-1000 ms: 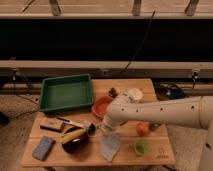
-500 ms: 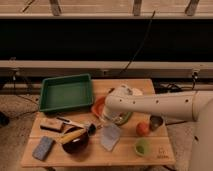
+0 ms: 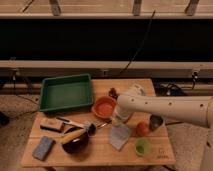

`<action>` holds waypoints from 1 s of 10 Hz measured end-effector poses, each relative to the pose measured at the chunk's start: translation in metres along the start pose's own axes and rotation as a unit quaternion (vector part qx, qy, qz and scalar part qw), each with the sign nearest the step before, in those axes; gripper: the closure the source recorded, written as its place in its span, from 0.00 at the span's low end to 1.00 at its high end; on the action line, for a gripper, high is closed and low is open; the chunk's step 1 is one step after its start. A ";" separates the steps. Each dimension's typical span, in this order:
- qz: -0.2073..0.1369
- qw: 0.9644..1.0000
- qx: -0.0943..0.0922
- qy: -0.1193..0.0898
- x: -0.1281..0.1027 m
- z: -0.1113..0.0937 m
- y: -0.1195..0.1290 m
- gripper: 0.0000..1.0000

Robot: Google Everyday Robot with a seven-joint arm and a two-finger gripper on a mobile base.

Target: Wipe table surface with towel

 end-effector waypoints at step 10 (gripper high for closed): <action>-0.047 0.999 0.021 0.015 0.032 0.006 -0.073 0.54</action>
